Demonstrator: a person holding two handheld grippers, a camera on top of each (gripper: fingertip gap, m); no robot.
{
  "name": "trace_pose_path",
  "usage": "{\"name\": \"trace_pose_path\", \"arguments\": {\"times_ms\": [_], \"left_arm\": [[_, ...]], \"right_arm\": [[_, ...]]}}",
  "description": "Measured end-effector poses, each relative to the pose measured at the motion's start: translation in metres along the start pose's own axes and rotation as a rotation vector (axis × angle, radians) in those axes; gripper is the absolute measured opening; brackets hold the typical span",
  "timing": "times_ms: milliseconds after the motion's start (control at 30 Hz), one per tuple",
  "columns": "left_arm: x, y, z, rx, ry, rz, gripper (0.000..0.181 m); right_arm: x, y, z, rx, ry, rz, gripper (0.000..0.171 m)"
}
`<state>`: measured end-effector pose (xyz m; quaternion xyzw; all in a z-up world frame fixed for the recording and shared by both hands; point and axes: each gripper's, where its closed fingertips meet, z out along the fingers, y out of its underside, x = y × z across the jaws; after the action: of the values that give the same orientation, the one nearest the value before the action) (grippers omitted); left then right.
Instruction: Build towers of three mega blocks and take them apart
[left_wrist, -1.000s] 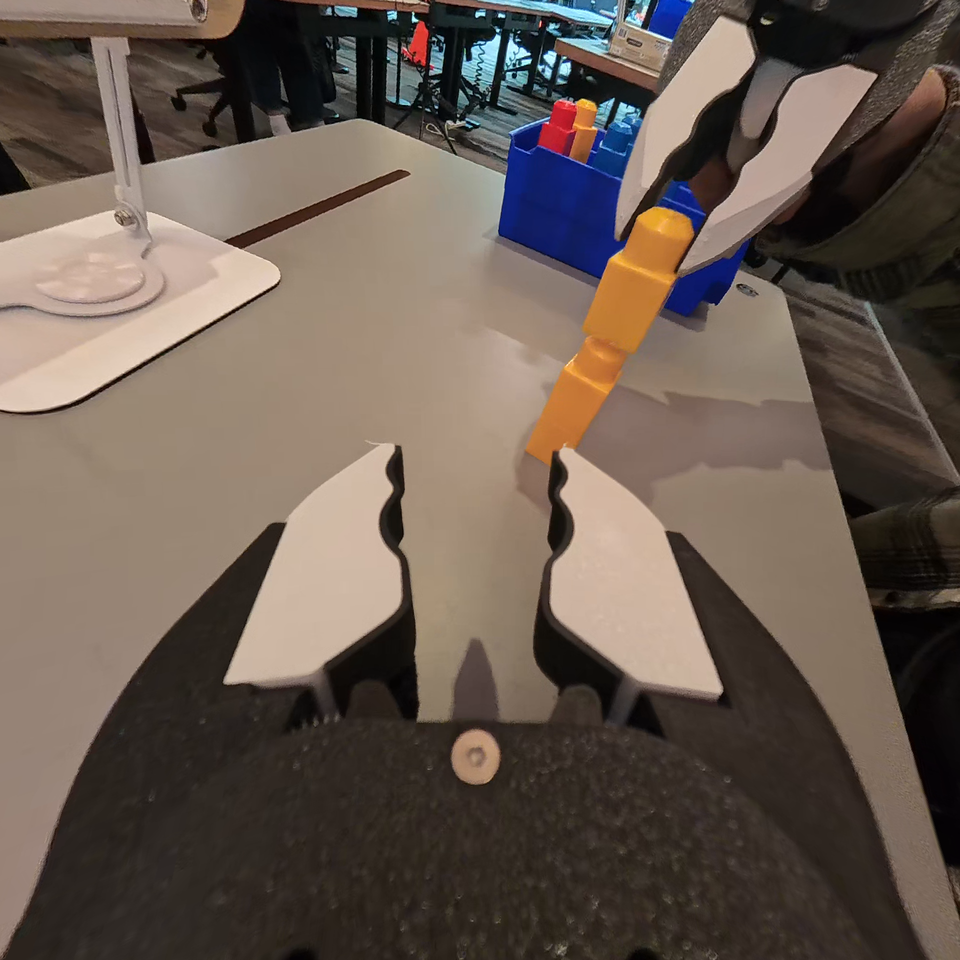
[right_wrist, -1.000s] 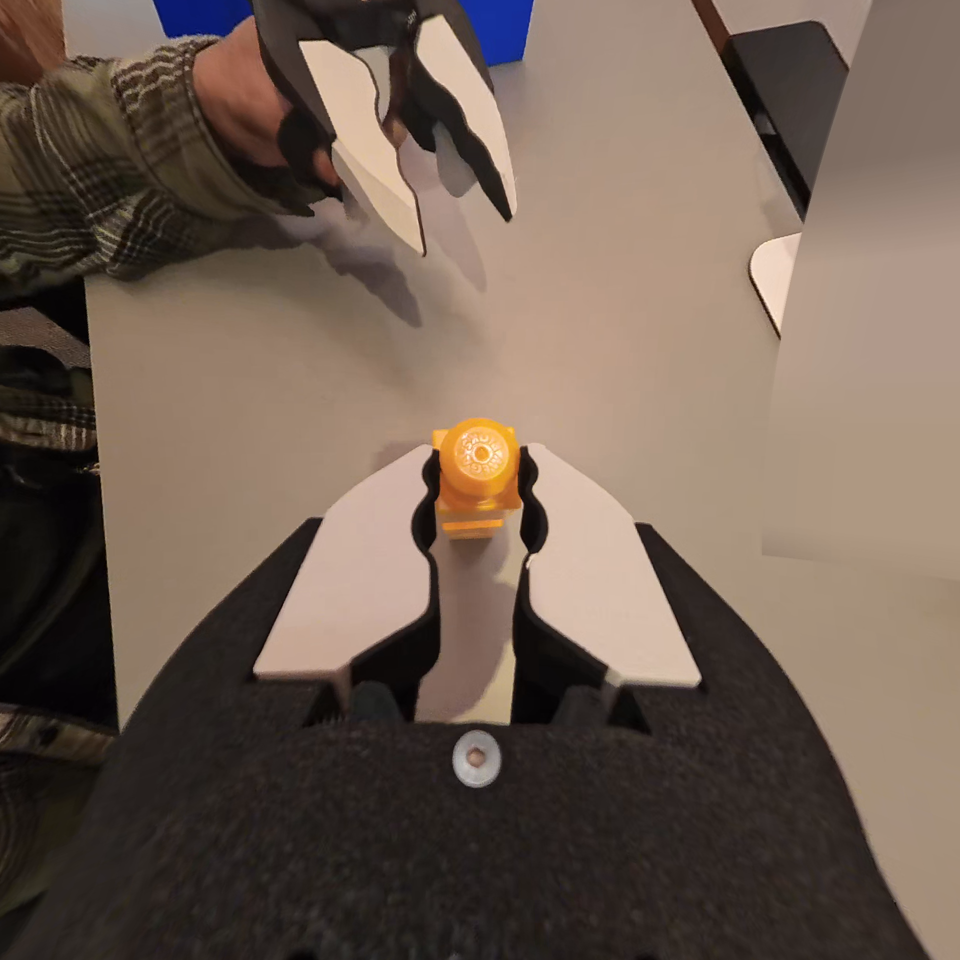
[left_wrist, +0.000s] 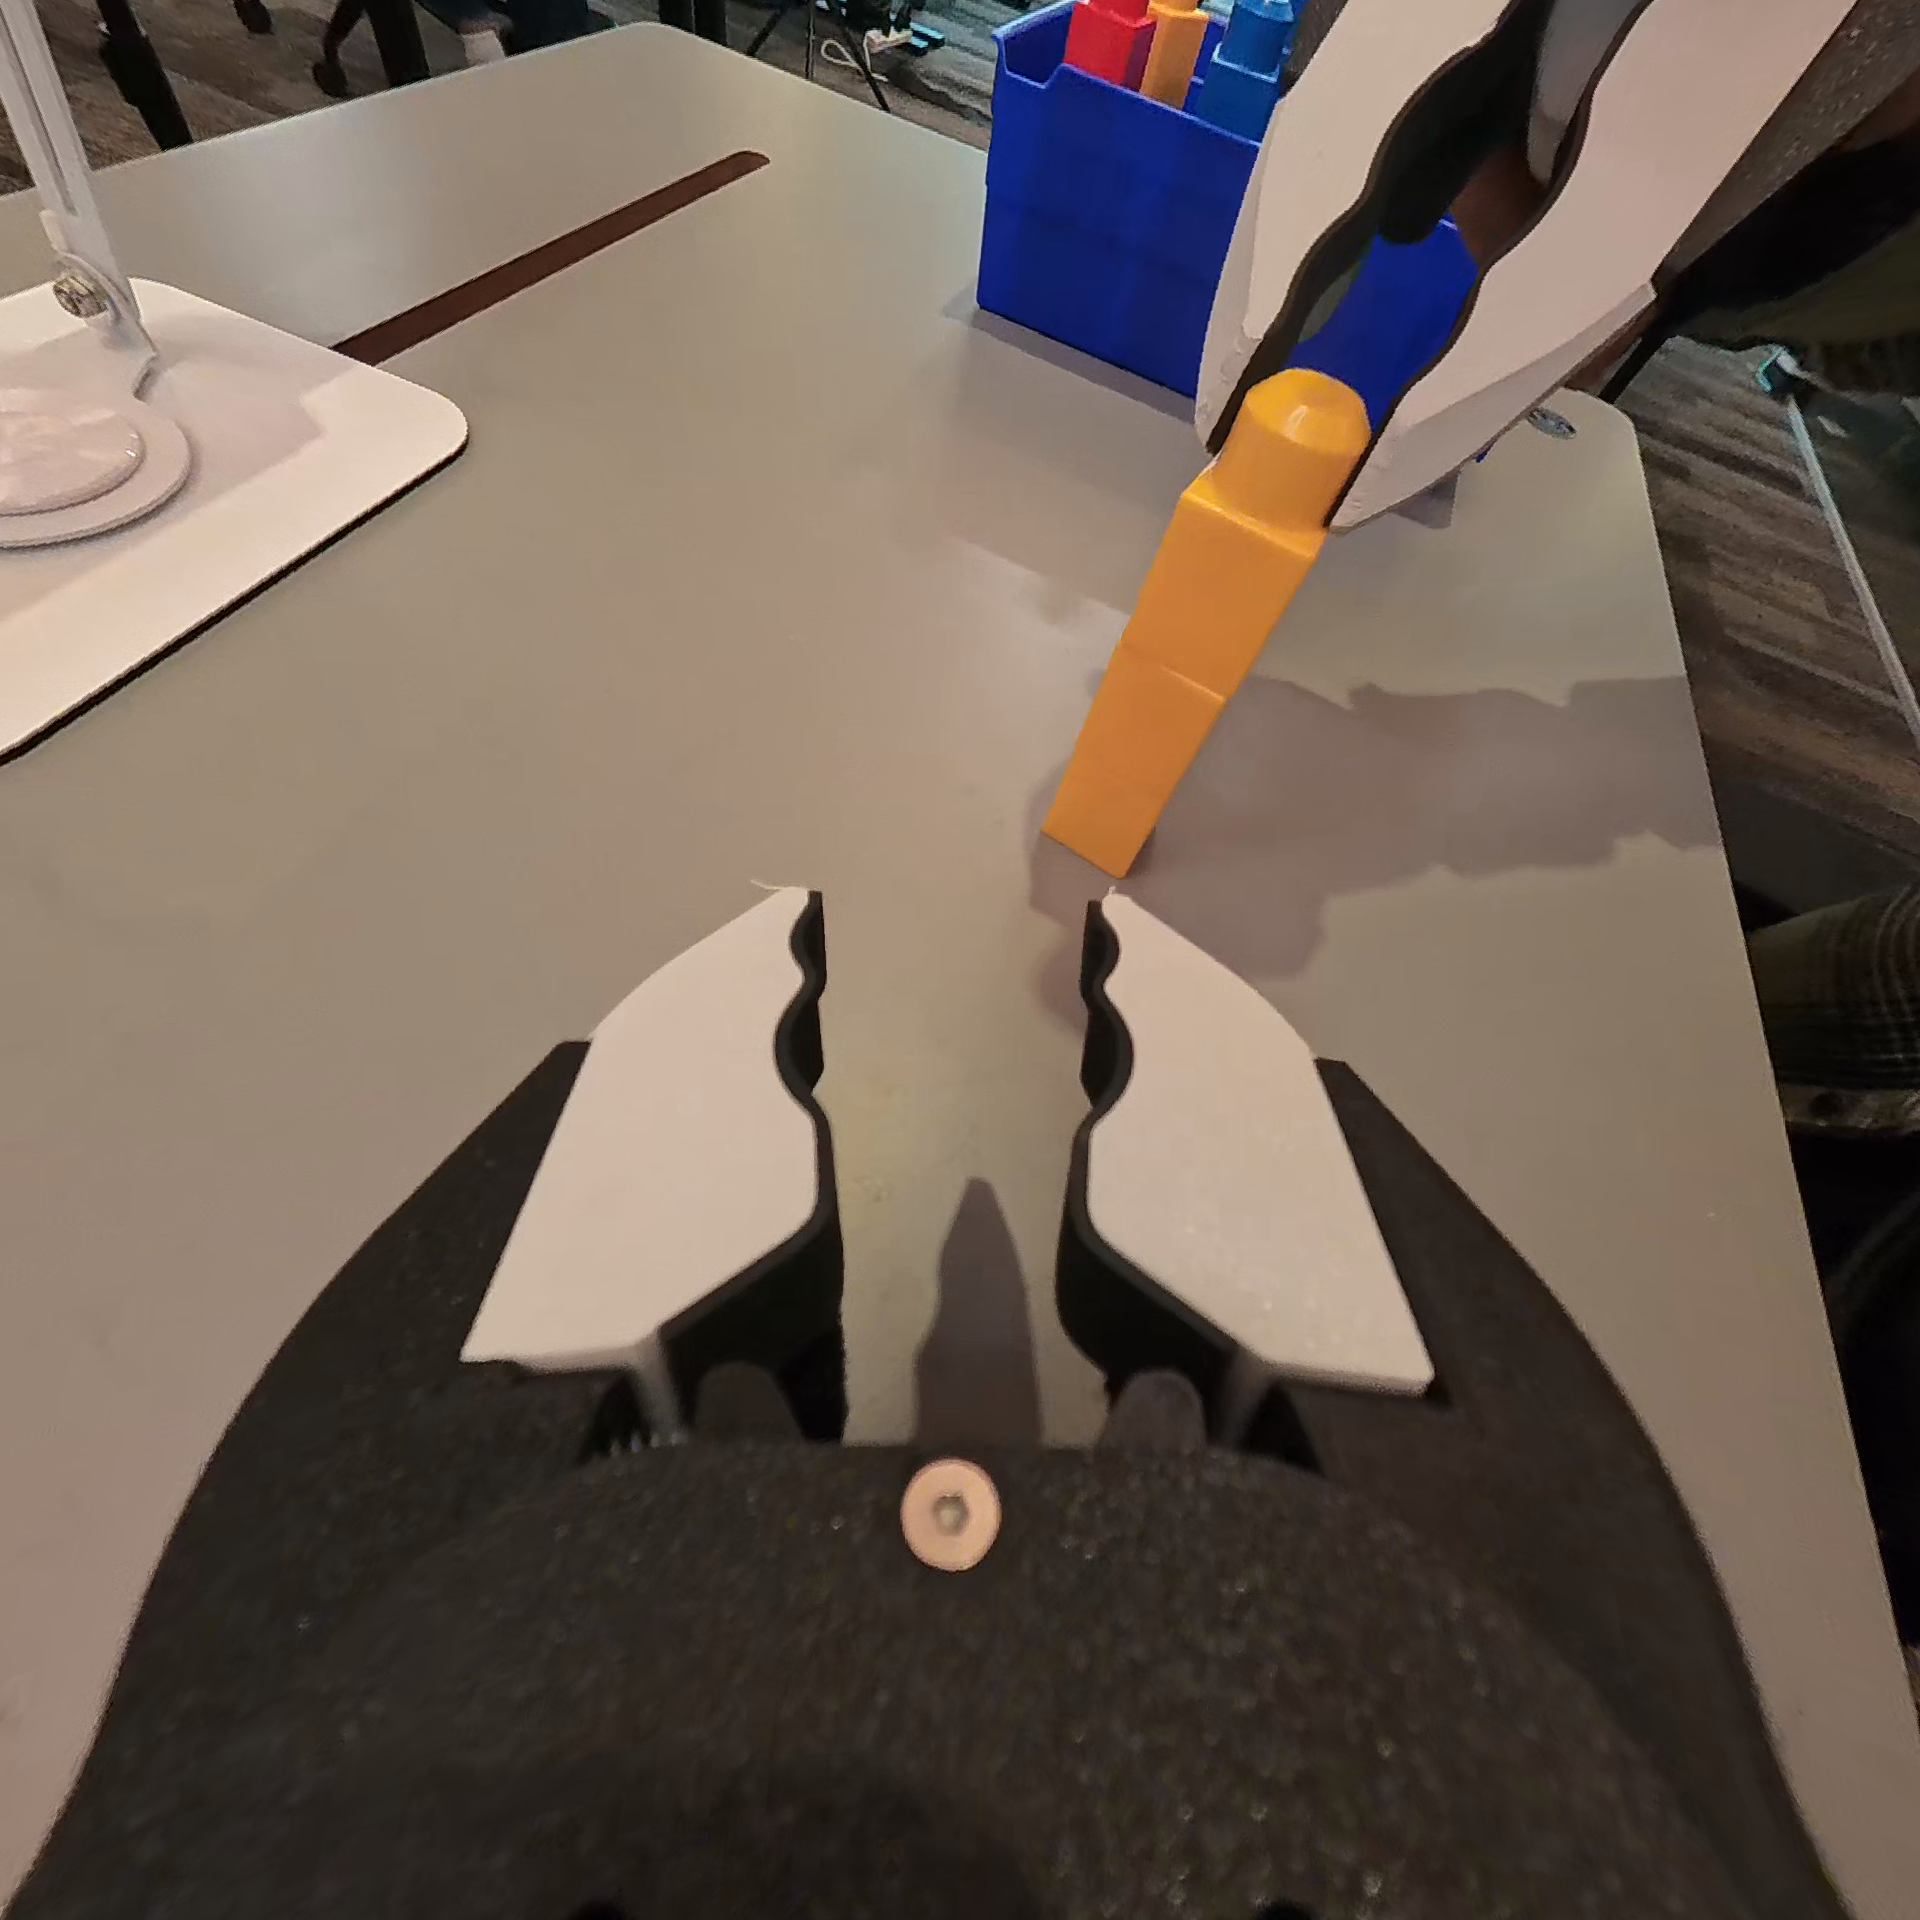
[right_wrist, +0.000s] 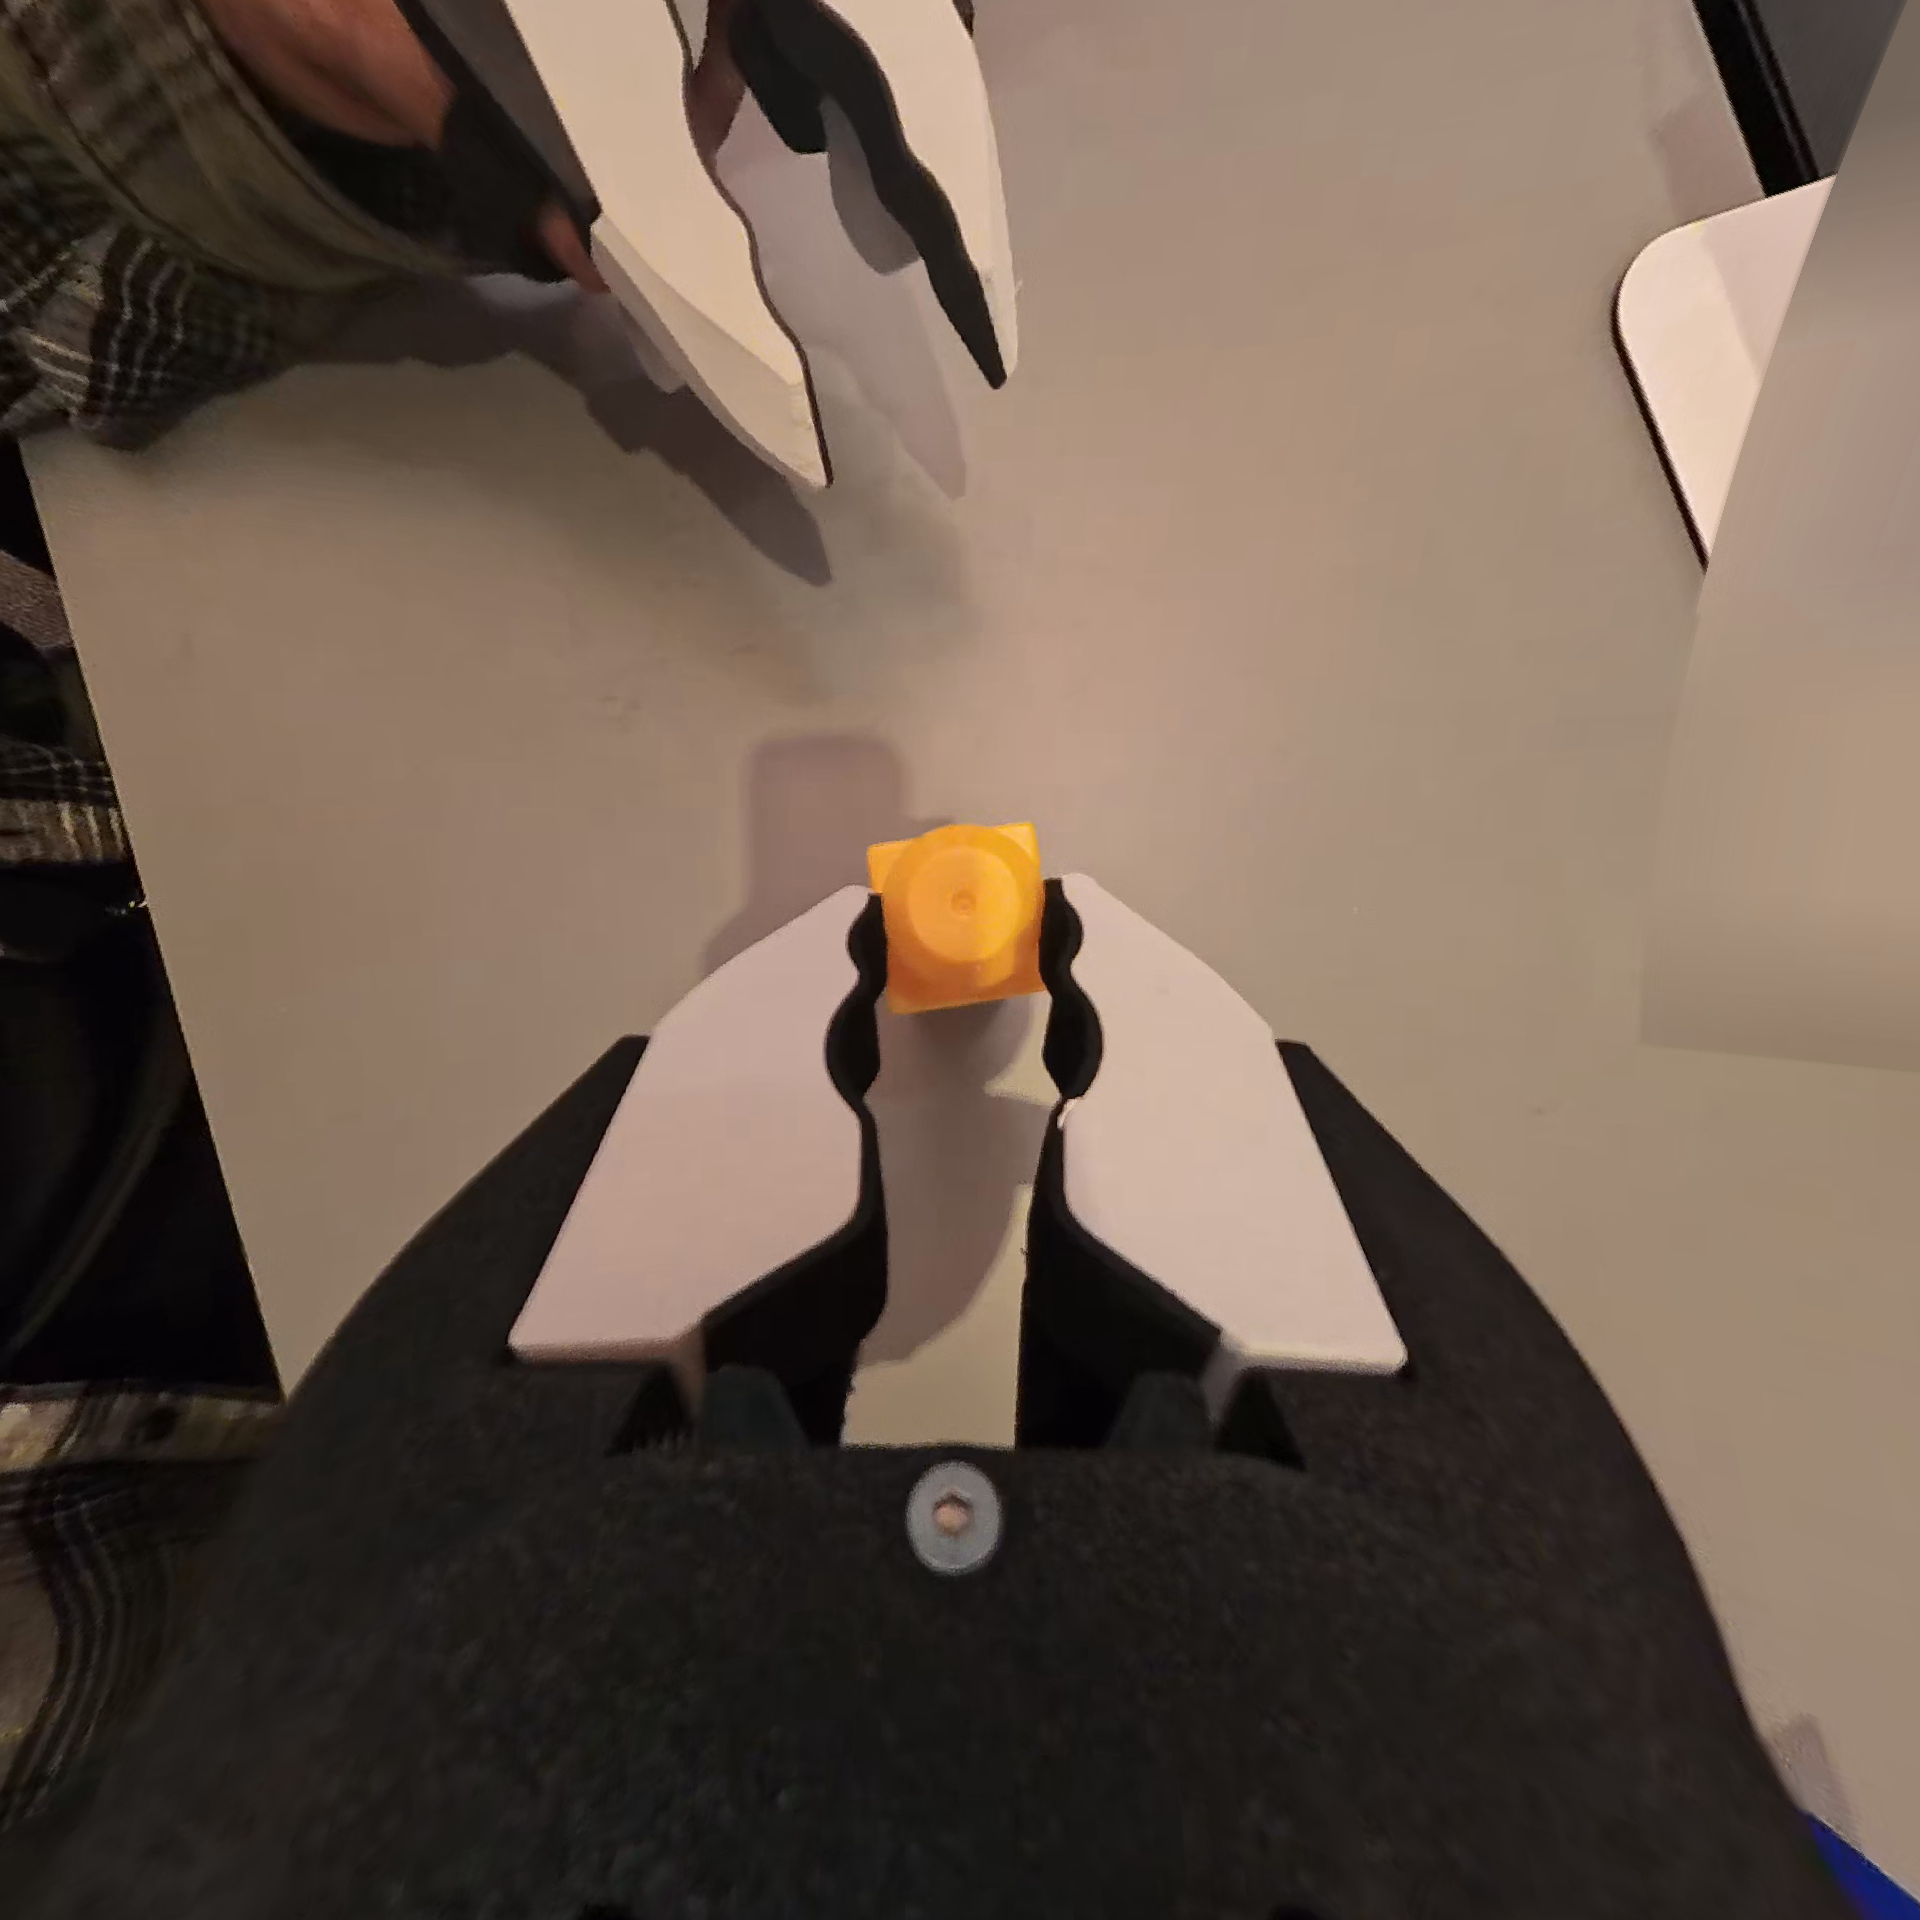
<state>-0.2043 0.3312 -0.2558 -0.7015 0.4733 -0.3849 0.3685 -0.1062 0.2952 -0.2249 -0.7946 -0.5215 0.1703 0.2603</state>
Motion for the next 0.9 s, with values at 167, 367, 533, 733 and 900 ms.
{"name": "trace_pose_path", "arguments": {"times_ms": [167, 367, 533, 733, 900], "left_arm": [[0.02, -0.011, 0.018, 0.043, 0.106, 0.037, 0.054], [0.04, 0.007, 0.07, -0.165, 0.208, 0.164, 0.061], [0.055, 0.008, 0.103, -0.214, 0.271, 0.208, 0.051], [0.055, 0.005, 0.107, -0.166, 0.248, 0.245, 0.037], [0.054, 0.005, 0.108, -0.162, 0.212, 0.243, 0.037]], "right_arm": [[0.0, 0.0, 0.0, 0.003, -0.011, 0.009, 0.029], [0.0, 0.0, 0.001, 0.012, -0.026, -0.02, 0.029], [0.0, 0.0, 0.001, 0.012, -0.027, -0.025, 0.029], [-0.001, 0.0, 0.001, 0.034, -0.008, 0.001, 0.029], [0.0, 0.0, 0.002, 0.043, 0.013, 0.029, 0.029]]}}
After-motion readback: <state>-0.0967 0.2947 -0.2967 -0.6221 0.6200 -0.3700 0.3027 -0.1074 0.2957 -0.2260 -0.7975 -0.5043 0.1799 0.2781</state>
